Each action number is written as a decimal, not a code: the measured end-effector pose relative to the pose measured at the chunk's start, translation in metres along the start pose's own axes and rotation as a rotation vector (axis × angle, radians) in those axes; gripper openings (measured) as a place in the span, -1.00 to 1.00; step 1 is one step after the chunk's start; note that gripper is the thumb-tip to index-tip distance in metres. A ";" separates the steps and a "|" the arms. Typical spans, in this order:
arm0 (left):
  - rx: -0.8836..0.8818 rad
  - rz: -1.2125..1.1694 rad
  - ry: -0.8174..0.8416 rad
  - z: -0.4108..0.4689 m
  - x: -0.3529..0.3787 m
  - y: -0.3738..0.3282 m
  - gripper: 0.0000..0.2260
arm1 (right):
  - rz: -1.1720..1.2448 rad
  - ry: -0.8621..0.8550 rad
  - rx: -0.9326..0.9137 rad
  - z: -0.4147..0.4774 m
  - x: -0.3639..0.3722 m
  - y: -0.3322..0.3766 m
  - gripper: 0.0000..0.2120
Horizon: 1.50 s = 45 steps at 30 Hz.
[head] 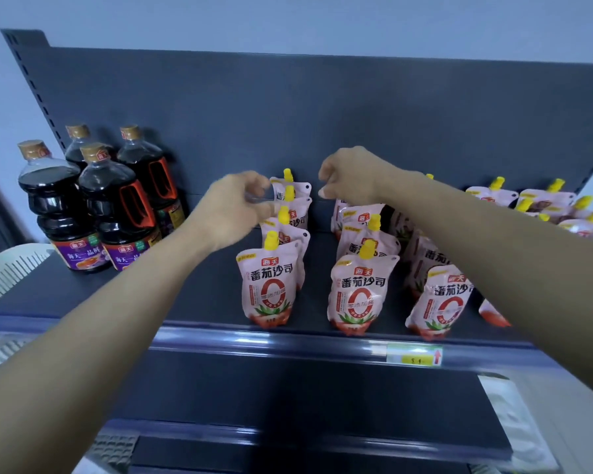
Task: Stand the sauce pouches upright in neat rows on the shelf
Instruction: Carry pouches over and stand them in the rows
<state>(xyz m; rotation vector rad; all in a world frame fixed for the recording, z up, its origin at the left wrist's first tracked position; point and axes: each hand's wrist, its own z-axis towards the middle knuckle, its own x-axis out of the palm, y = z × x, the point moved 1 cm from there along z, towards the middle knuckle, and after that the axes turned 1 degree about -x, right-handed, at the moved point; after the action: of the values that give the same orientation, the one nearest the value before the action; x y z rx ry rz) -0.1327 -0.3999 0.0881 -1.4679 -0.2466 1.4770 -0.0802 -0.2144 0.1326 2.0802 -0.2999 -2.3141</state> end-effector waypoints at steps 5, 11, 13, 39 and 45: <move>0.236 0.087 -0.098 0.003 0.004 -0.057 -0.67 | -0.156 -0.111 -0.007 -0.025 -0.037 -0.017 -0.60; 0.488 0.156 -0.089 0.010 0.025 -0.110 -0.60 | -0.226 -0.190 0.145 -0.068 -0.074 -0.053 -0.50; 0.559 0.163 -0.063 0.013 0.038 -0.126 -0.60 | -0.243 -0.203 0.205 -0.083 -0.081 -0.065 -0.48; 0.719 0.318 0.029 -0.020 0.308 -0.328 -0.67 | -0.339 -0.178 0.356 -0.246 -0.118 -0.343 -0.63; 0.700 0.393 0.052 -0.012 0.336 -0.333 -0.64 | -0.325 -0.165 0.332 -0.247 -0.114 -0.373 -0.57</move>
<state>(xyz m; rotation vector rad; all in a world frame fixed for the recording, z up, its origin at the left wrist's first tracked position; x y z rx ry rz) 0.1176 0.0011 0.1131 -1.0011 0.5749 1.6003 0.2200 0.1352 0.1639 2.2271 -0.3998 -2.8043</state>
